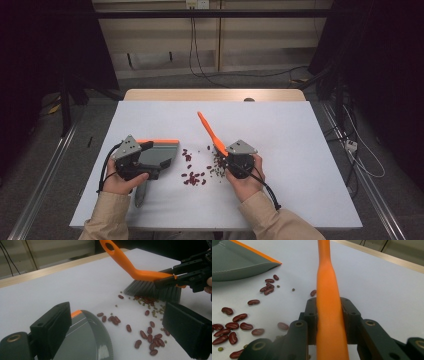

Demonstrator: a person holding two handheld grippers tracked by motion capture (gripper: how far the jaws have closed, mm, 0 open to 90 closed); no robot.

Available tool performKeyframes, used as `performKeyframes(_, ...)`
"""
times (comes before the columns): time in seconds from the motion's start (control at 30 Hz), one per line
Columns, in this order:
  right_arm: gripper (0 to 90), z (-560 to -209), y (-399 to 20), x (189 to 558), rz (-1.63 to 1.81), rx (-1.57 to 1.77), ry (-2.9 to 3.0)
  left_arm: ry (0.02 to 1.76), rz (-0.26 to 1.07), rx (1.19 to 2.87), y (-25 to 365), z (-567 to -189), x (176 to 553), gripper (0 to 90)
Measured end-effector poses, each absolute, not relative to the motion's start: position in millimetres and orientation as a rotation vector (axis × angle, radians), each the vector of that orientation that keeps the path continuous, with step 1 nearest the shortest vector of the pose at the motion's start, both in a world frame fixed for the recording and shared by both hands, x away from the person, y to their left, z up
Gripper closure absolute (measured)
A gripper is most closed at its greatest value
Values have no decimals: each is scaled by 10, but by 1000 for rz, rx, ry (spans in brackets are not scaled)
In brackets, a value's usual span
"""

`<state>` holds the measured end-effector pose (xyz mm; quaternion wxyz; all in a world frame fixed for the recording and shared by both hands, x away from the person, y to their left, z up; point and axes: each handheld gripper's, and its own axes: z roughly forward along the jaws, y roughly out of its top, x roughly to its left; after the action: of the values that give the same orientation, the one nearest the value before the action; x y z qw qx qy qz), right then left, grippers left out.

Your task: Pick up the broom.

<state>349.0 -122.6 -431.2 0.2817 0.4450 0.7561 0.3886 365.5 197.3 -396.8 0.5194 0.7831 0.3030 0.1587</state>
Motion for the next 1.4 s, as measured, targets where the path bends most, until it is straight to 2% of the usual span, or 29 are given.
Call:
performKeyframes(0.37,713,-4290,-1162,3471,1110,1170,2058,727,381,1880,1979,-3971,3656,87)
performKeyframes(0.6,713,-4079,-1308,3541,1202,1116,2027,733,378,1876,1992,-3972,3656,87)
performKeyframes(0.77,713,-4029,-1444,3753,1222,1080,2026,738,380,1873,2008,-3970,3660,87)
performKeyframes(1.0,713,-4188,-1538,4157,1239,1022,2076,742,377,1872,2017,-3981,3668,85)
performKeyframes(1.23,713,-4336,-1499,4479,1274,885,2156,767,375,1870,2075,-4004,3680,82)
performKeyframes(1.4,713,-4391,-1401,4545,1262,812,2201,790,375,1866,2133,-4031,3677,81)
